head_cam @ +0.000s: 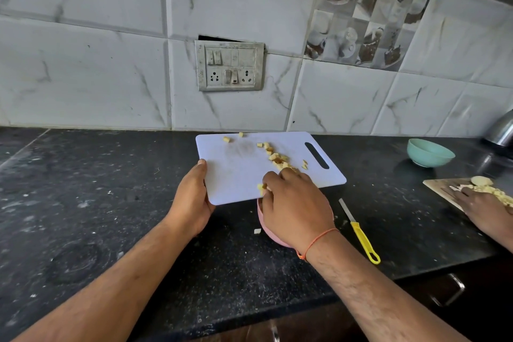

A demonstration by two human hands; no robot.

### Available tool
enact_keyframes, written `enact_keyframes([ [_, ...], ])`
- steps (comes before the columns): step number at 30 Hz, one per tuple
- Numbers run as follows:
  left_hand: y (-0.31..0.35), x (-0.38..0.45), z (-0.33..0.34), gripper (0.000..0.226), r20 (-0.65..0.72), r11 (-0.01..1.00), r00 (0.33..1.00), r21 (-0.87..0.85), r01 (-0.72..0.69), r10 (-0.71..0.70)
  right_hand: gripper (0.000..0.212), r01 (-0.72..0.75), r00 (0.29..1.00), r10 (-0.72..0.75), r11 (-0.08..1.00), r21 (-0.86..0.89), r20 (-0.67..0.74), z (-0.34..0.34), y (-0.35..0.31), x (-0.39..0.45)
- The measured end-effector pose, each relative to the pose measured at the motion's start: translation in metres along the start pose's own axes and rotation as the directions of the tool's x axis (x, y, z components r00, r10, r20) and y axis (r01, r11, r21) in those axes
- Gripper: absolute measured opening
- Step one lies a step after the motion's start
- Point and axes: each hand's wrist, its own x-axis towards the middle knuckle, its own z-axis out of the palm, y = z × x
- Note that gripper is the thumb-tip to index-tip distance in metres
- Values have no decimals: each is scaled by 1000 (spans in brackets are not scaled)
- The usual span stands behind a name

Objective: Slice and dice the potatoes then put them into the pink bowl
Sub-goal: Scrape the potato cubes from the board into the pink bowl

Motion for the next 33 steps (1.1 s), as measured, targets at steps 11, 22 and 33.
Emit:
enact_keyframes([
  [11, 1, -1, 0, 34, -1, 1000, 1000, -20, 16, -16, 29, -181, 976, 182, 983, -17, 118, -37, 24, -5],
  [22, 3, -2, -2, 38, 29, 1000, 999, 11, -15, 15, 66, -222, 929, 167, 966, 136, 330, -16, 90, 99],
  [33, 2, 0, -1, 37, 16, 1000, 1000, 1, -2, 2, 45, -12, 985, -16, 987, 163, 170, -7, 61, 18],
])
